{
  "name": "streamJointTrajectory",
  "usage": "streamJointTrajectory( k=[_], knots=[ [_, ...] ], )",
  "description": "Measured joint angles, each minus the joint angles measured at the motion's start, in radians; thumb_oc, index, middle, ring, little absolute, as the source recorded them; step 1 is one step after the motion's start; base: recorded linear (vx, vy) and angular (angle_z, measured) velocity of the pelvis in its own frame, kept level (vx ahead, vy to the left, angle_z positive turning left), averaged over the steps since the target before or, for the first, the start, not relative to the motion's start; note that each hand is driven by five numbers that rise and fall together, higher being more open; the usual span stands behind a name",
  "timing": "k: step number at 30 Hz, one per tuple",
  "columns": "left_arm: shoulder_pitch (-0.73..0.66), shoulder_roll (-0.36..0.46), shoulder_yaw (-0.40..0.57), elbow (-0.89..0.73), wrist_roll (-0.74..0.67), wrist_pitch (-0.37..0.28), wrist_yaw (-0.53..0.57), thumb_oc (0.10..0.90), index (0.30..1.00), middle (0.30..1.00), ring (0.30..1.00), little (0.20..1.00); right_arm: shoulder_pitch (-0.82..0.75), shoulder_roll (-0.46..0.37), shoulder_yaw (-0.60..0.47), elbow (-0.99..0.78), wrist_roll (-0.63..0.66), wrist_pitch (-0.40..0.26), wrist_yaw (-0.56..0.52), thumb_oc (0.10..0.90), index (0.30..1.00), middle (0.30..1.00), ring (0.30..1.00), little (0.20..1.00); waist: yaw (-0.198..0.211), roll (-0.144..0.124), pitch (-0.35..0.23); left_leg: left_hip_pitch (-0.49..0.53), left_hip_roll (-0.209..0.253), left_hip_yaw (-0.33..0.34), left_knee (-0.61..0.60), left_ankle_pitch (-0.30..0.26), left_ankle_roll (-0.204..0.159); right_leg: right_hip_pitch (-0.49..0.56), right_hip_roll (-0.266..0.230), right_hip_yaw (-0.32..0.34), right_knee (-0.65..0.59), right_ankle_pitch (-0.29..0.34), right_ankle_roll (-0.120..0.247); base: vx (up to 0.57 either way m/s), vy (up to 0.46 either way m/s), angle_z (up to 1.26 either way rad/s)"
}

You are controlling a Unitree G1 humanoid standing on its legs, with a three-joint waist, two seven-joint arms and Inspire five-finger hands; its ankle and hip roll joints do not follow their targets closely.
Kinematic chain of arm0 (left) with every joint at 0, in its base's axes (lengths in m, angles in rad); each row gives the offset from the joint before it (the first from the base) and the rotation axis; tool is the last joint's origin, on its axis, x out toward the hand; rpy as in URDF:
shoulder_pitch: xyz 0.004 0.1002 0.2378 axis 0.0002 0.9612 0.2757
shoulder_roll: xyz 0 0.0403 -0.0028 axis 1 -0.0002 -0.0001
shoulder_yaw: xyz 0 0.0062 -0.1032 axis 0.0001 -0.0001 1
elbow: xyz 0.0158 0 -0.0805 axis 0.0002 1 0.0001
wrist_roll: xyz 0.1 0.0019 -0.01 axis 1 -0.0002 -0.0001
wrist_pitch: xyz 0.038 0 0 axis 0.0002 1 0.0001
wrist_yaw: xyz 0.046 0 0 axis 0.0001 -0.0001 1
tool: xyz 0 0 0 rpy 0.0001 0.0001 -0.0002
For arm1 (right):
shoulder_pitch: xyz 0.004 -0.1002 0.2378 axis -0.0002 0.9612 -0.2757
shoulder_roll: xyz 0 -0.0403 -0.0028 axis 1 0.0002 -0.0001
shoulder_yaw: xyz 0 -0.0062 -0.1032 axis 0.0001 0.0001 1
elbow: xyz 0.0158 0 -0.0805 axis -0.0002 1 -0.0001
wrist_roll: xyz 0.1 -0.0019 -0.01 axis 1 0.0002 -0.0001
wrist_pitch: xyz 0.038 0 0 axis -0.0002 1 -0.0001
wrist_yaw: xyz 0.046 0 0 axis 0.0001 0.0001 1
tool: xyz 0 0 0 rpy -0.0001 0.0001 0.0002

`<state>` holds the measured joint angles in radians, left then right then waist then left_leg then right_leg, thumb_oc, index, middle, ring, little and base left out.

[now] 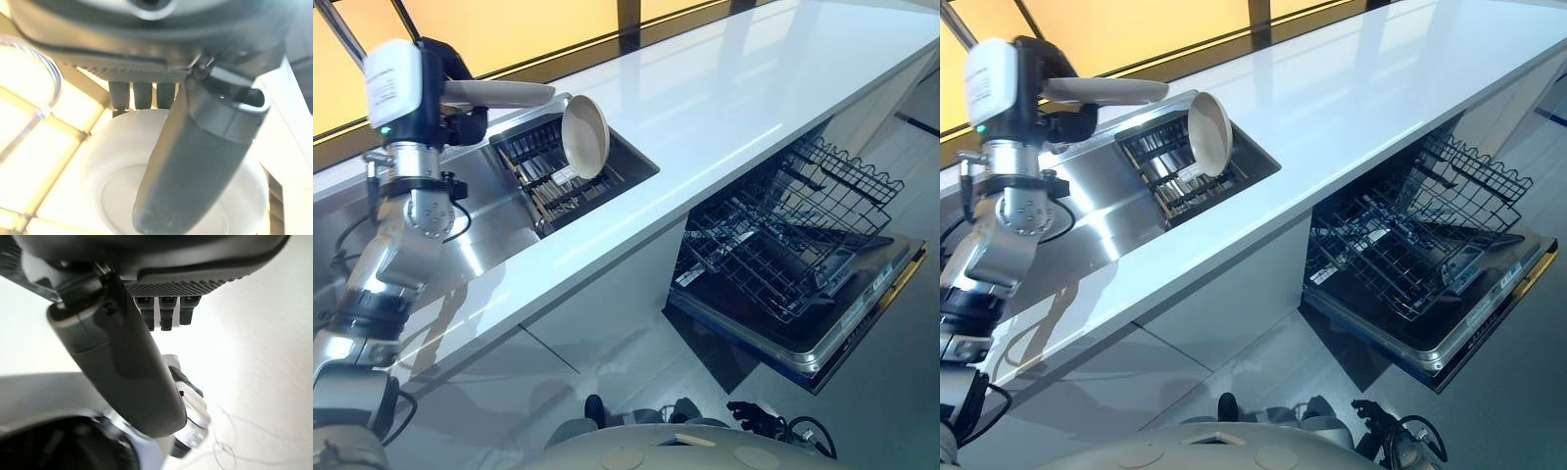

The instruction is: Pick up plates and place into dishwasher.

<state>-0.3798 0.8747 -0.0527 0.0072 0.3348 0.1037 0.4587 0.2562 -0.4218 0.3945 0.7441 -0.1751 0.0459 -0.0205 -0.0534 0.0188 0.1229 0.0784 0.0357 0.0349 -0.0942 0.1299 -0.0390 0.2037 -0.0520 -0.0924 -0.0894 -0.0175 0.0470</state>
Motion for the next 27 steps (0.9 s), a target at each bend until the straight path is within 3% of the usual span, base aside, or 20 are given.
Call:
streamJointTrajectory(
  k=[6,8,11,14,15,19,27],
  knots=[
    [0.13,0.025,0.117,-0.089,-0.016,-0.097,0.056,0.1,0.3,0.3,0.3,0.2,0.019,-0.019,-0.086,-0.392,0.07,0.005,-0.133,0.8,0.9,0.9,0.9,0.9,0.004,-0.007,0.001,-0.005,0.001,0.0,0.0,0.001,-0.003,-0.005,0.001,0.004,0.0,0.0,0.006,-0.06,-0.025,0.01],
    [0.179,0.013,0.124,-0.181,-0.04,-0.171,0.054,0.1,0.3,0.3,0.3,0.2,-0.035,0.015,-0.125,-0.623,0.069,-0.041,-0.24,0.8,0.9,0.9,0.9,0.9,0.01,-0.008,0.0,-0.004,-0.001,0.001,0.0,0.003,0.001,-0.006,0.0,0.004,0.0,0.001,0.006,-0.06,-0.016,0.05],
    [0.19,-0.017,0.119,-0.278,-0.075,-0.244,0.016,0.1,0.3,0.3,0.3,0.2,-0.147,0.016,-0.154,-0.819,0.002,-0.09,-0.341,0.8,0.9,0.9,0.9,0.9,0.032,-0.008,0.0,-0.004,-0.005,0.004,0.001,0.006,0.002,-0.006,-0.004,0.005,0.002,0.002,0.004,-0.06,-0.012,0.02],
    [0.189,-0.018,0.105,-0.327,-0.128,-0.301,-0.038,0.1,0.3,0.3,0.3,0.2,-0.265,-0.017,-0.194,-0.938,-0.08,-0.177,-0.425,0.8,0.9,0.9,0.9,0.9,0.043,-0.008,-0.002,-0.002,-0.008,0.009,0.005,0.01,0.008,-0.003,-0.007,0.016,0.004,0.005,0.003,-0.06,-0.002,-0.02],
    [0.183,-0.018,0.086,-0.328,-0.156,-0.31,-0.067,0.1,0.3,0.3,0.3,0.2,-0.315,-0.062,-0.198,-0.953,-0.092,-0.213,-0.439,0.8,0.9,0.9,0.9,0.9,0.048,-0.007,-0.002,-0.002,-0.009,0.012,0.005,0.01,0.008,-0.003,-0.007,0.026,0.004,0.005,0.003,-0.06,-0.011,-0.07],
    [0.18,-0.03,0.037,-0.328,-0.234,-0.314,-0.187,0.1,0.3,0.3,0.3,0.2,-0.399,-0.15,-0.198,-0.991,-0.121,-0.234,-0.398,0.8,0.9,0.9,0.9,0.9,0.051,-0.006,-0.004,-0.002,-0.007,0.008,0.005,0.011,0.007,0.0,-0.005,0.024,0.001,0.005,0.003,-0.05,-0.019,0.01],
    [0.159,-0.073,-0.041,-0.329,-0.315,-0.304,-0.338,0.1,0.3,0.3,0.3,0.2,-0.466,-0.175,-0.124,-1.069,-0.047,-0.253,-0.175,0.8,0.9,0.9,0.9,0.9,0.051,0.003,-0.009,-0.009,-0.007,-0.011,0.001,0.011,0.003,0.005,-0.003,0.001,0.001,0.004,0.003,-0.04,-0.015,0.08]
  ],
)
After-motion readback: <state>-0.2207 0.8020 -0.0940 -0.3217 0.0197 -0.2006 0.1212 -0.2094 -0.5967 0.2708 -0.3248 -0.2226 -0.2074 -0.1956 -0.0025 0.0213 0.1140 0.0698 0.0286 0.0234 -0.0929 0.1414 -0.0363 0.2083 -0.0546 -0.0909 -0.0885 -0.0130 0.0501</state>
